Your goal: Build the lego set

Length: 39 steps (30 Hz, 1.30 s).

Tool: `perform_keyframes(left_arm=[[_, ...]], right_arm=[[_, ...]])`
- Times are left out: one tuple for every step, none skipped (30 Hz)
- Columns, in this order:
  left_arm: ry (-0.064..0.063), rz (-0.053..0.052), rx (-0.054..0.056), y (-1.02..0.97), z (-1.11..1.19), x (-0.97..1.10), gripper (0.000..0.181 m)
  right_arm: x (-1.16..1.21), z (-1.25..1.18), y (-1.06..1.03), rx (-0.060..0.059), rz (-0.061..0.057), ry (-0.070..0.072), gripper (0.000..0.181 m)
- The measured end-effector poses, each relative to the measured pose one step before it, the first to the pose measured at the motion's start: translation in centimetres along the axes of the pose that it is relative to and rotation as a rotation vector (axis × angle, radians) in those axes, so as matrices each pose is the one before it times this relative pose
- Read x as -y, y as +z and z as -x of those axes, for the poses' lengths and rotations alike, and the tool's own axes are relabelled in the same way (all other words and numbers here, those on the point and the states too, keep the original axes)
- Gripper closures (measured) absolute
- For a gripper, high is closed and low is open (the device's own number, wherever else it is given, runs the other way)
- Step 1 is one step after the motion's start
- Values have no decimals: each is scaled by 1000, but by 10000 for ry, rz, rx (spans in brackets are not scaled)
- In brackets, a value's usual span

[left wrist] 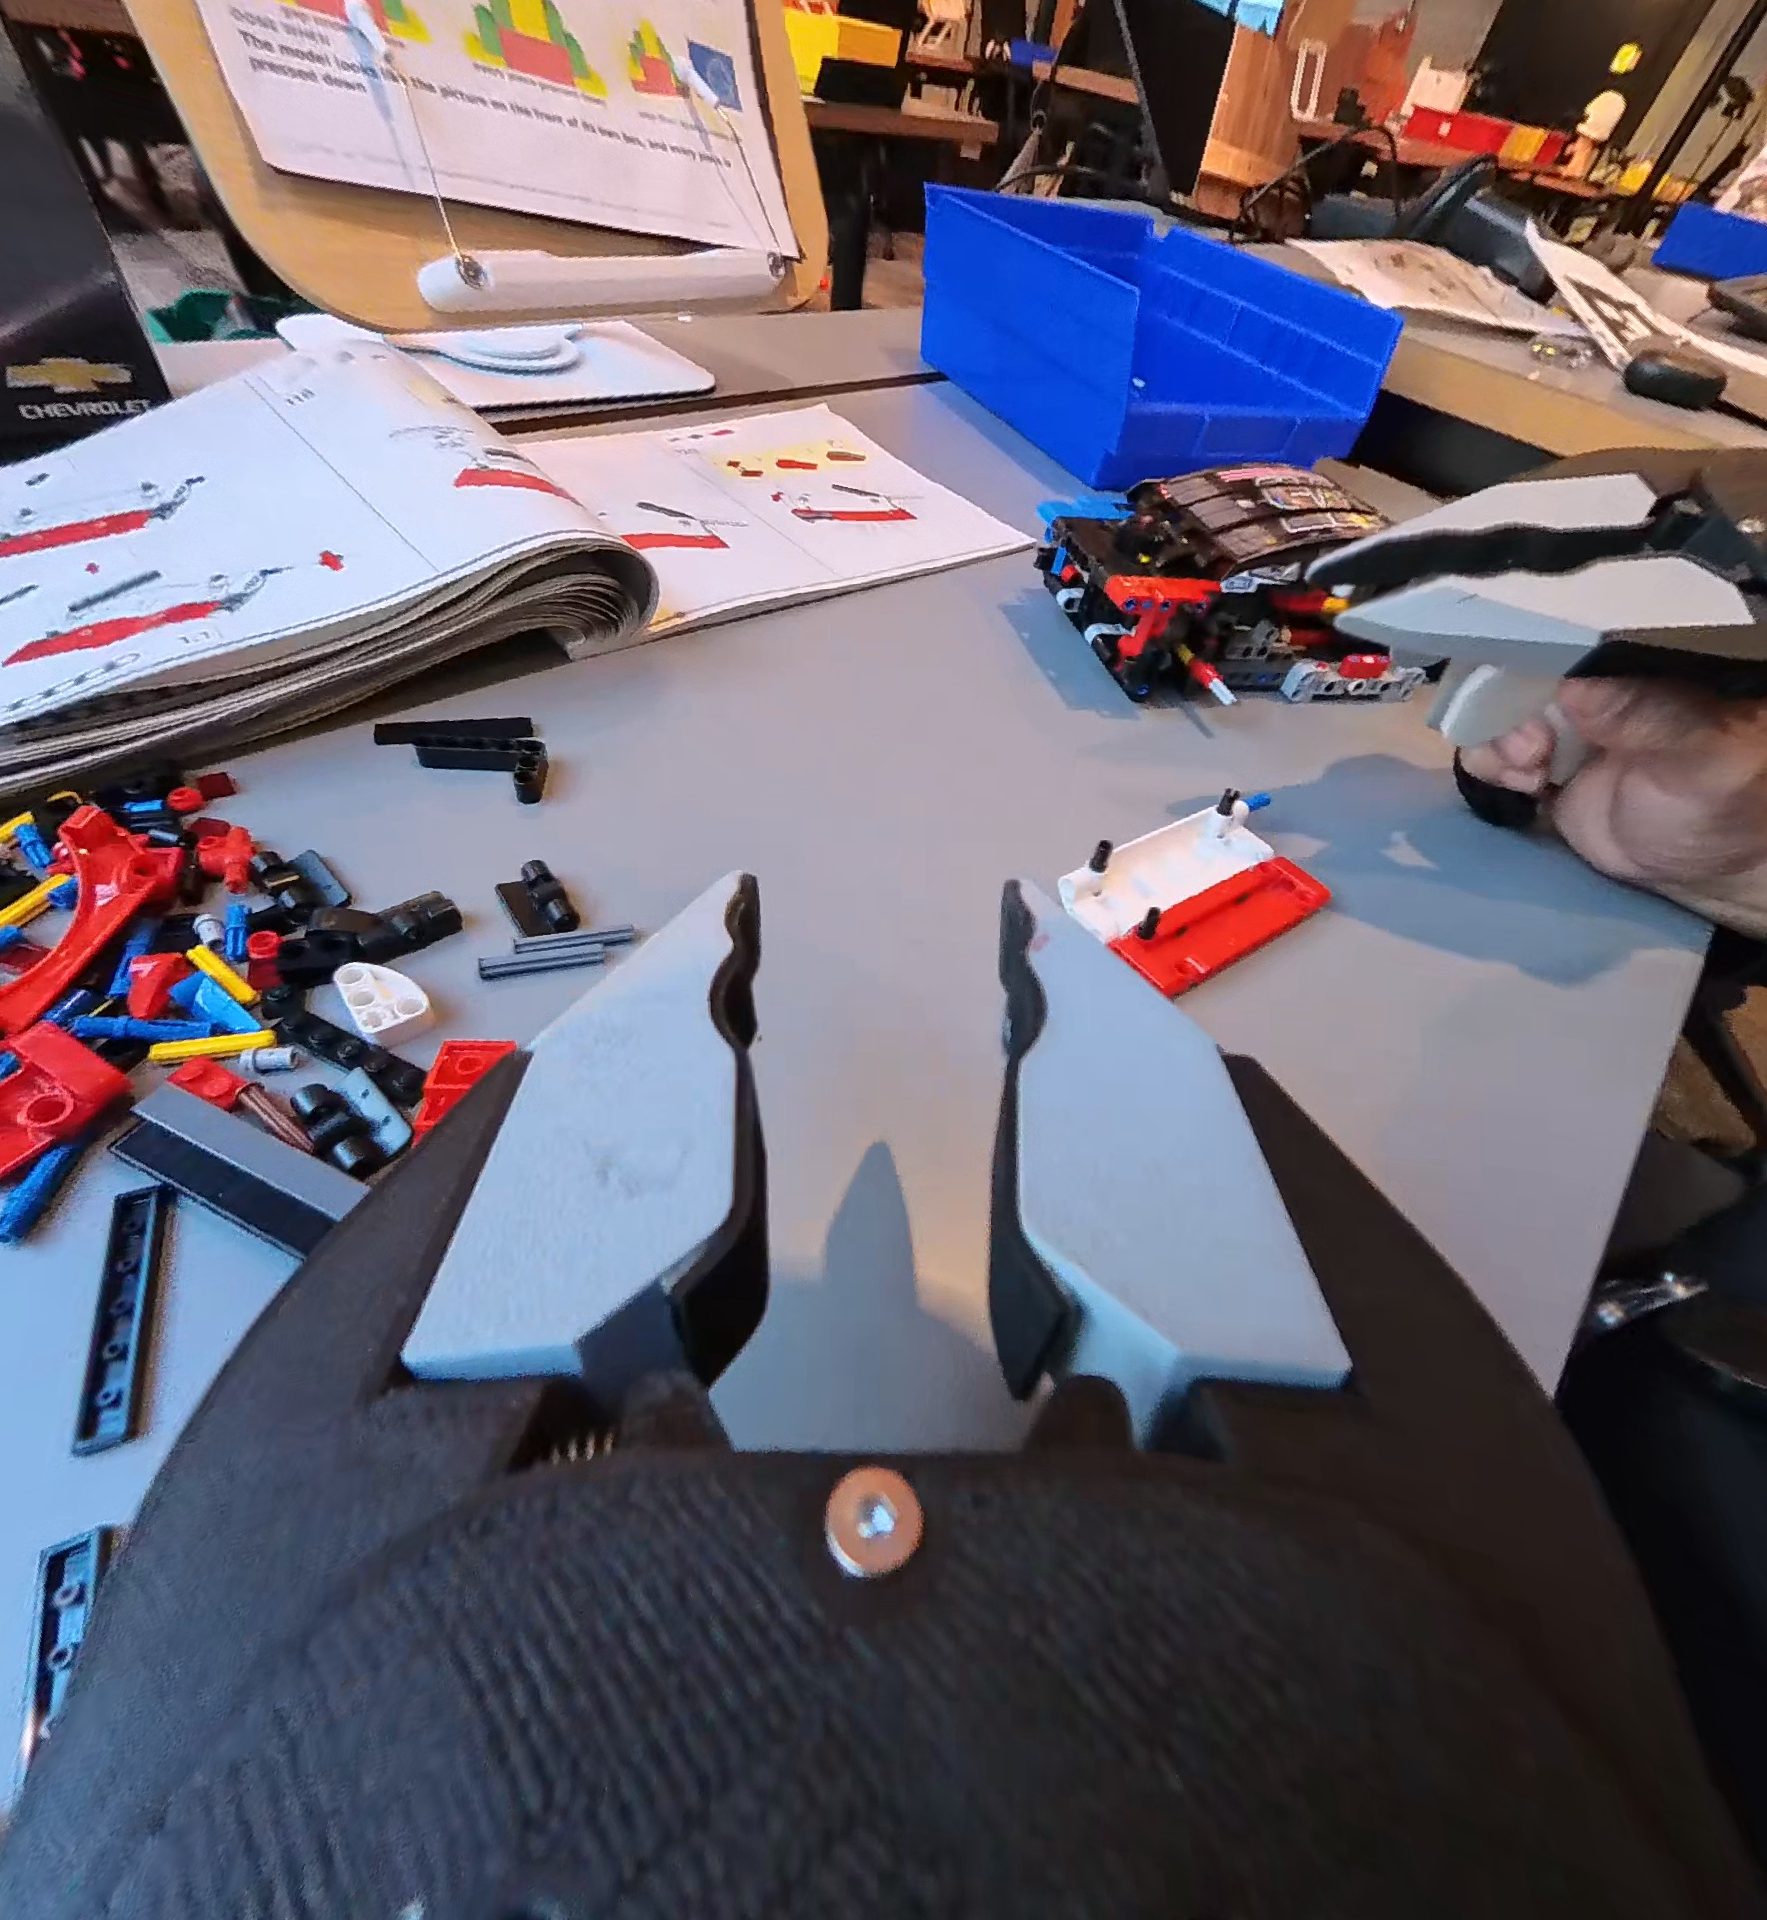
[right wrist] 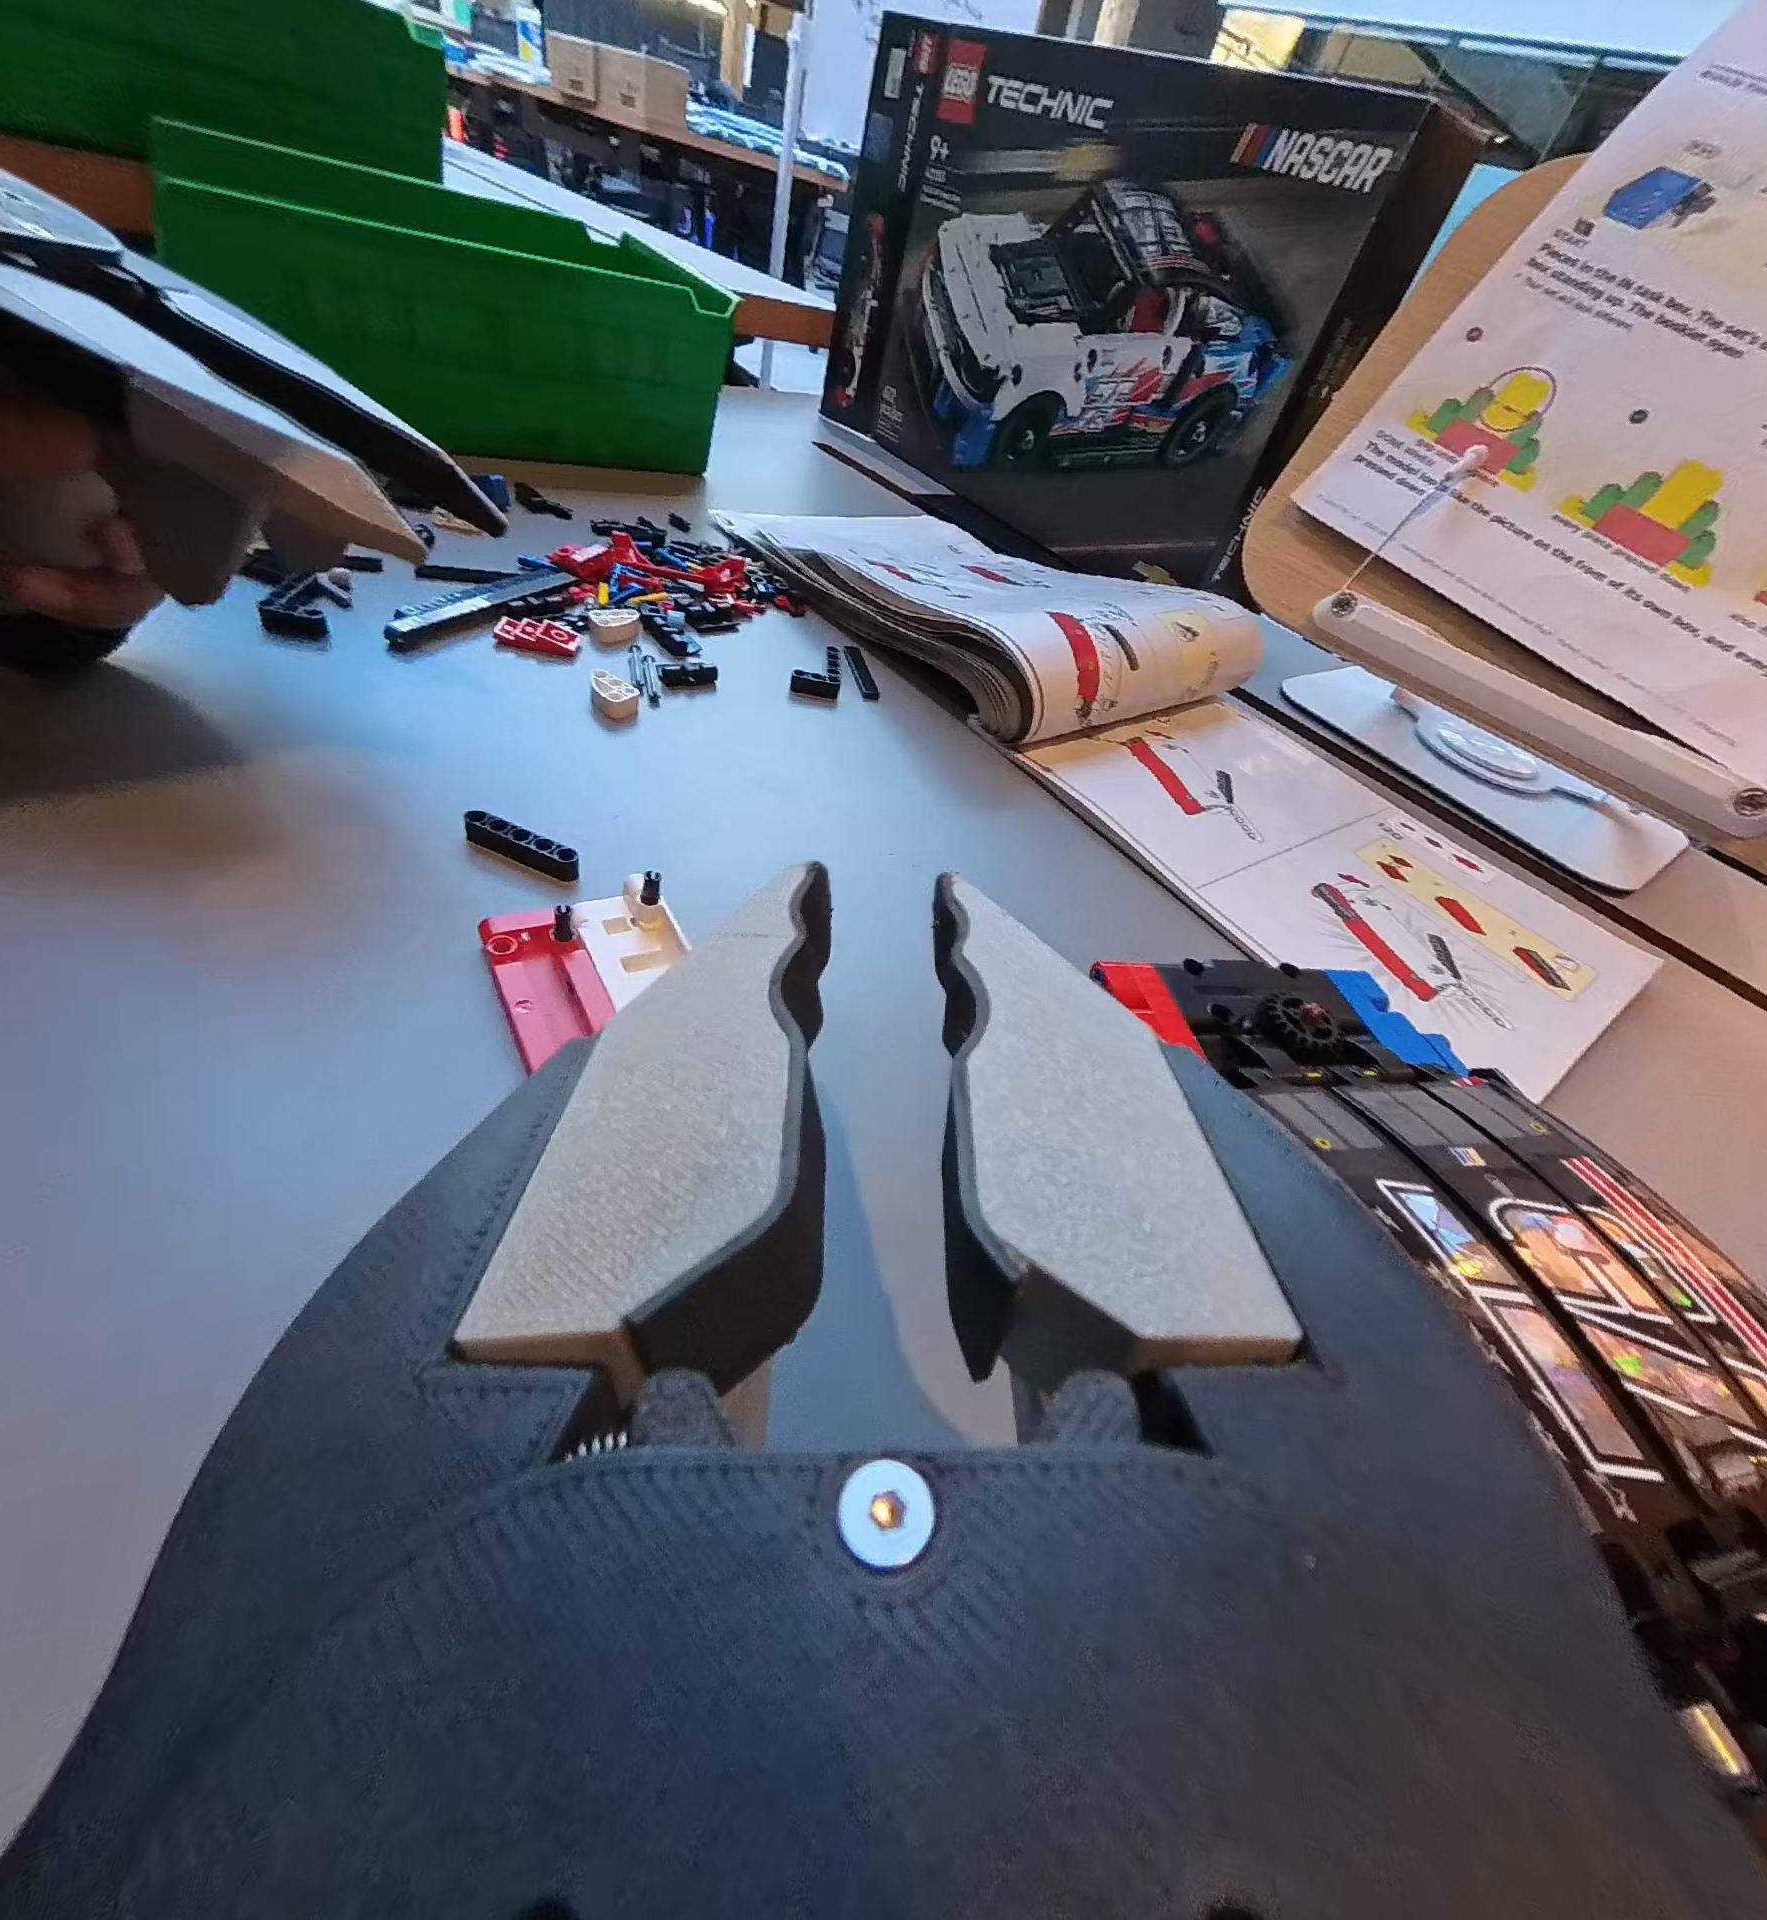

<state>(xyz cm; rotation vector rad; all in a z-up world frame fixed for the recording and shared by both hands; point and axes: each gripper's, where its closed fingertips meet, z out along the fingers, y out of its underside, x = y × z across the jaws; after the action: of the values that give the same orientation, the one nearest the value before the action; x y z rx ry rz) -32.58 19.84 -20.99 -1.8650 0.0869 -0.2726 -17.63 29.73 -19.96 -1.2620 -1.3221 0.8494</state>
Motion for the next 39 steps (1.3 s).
perform_keyframes(left_arm=[[-139,-60,-59,-64,84,72,137],[-99,-43,-41,-85,103,66,137],[-42,-17,55,-91,240,18,138],[-1,10,82,-110,267,-27,138],[45,39,105,-131,298,-42,138],[61,50,161,-153,395,-50,139],[38,84,213,-158,518,-94,140],[26,110,276,-157,643,-139,141],[-45,158,349,-164,790,-188,143],[-69,188,338,-195,794,-211,143],[-23,165,393,-282,886,-190,143],[-18,186,590,-390,1205,-231,144],[-66,243,735,-391,1507,-346,148],[-109,241,651,-350,1505,-363,147],[-205,156,543,-344,1465,-246,147],[-261,20,354,-387,1286,-26,148],[-227,-21,217,-429,1096,113,149],[-174,7,225,-443,1051,195,149],[-78,-15,178,-404,870,277,149],[44,44,15,-269,505,239,149],[140,248,-81,-71,274,-44,149],[106,287,66,25,457,-124,148],[78,184,10,86,353,-32,147],[49,206,-157,166,58,-93,147],[3,265,-231,245,-116,-167,147],[-12,195,-204,271,-147,-72,146],[21,136,-194,293,-211,-1,145],[44,148,-178,293,-252,2,145],[77,69,-104,269,-191,88,145],[120,17,-62,261,-160,149,145],[115,72,-83,303,-193,86,146],[18,148,-90,389,-173,51,147],[-88,106,-158,446,-220,232,147],[-93,-25,-303,495,-402,552,147],[-10,-97,-265,539,-320,797,148],[144,-39,-91,631,-50,792,149],[283,96,-37,759,70,664,150],[317,213,-82,873,44,507,152],[308,265,-187,952,-96,462,155]], right_arm=[[-69,-164,49,-95,41,-9,163],[-62,-139,77,-71,45,3,163],[-78,-117,102,-44,49,13,163],[-46,-94,116,-21,40,17,163],[-29,-63,100,-9,20,12,163],[-1,-50,85,-5,6,4,163],[7,-35,55,-9,-1,-2,163],[11,-23,37,-5,-6,-1,164],[4,2,5,8,-4,2,164],[12,16,-11,13,-11,2,164],[46,15,-38,12,-34,0,164],[60,11,-37,14,-47,6,165],[48,13,-46,23,-42,20,165],[50,5,-37,24,-38,34,165],[58,-6,-37,25,-47,47,165],[59,-16,-49,28,-52,58,165],[49,-28,-38,17,-42,58,165],[29,-41,-35,2,-32,52,166],[46,-29,-34,13,-36,50,166],[44,16,-34,31,-39,48,166],[33,19,-27,23,-26,35,166],[9,2,-2,3,-9,14,167],[0,-2,-11,-6,0,-4,167],[3,28,3,4,2,-12,167],[-2,56,-2,16,7,-10,167],[-8,58,-1,10,5,-12,167],[7,35,0,-1,2,-19,167],[-13,14,2,-5,7,-17,167],[-5,30,-1,2,8,-6,167],[2,24,-2,10,0,1,167],[7,13,-8,2,-5,3,167],[15,-11,-17,-7,-6,4,168],[4,-6,4,0,-4,6,168],[-10,1,9,7,6,12,168],[-13,-4,10,10,7,14,168],[4,0,7,9,-5,10,168],[12,-2,-18,4,-13,7,168],[24,-6,-10,1,-14,9,168],[9,-7,-11,-3,-10,12,168]])
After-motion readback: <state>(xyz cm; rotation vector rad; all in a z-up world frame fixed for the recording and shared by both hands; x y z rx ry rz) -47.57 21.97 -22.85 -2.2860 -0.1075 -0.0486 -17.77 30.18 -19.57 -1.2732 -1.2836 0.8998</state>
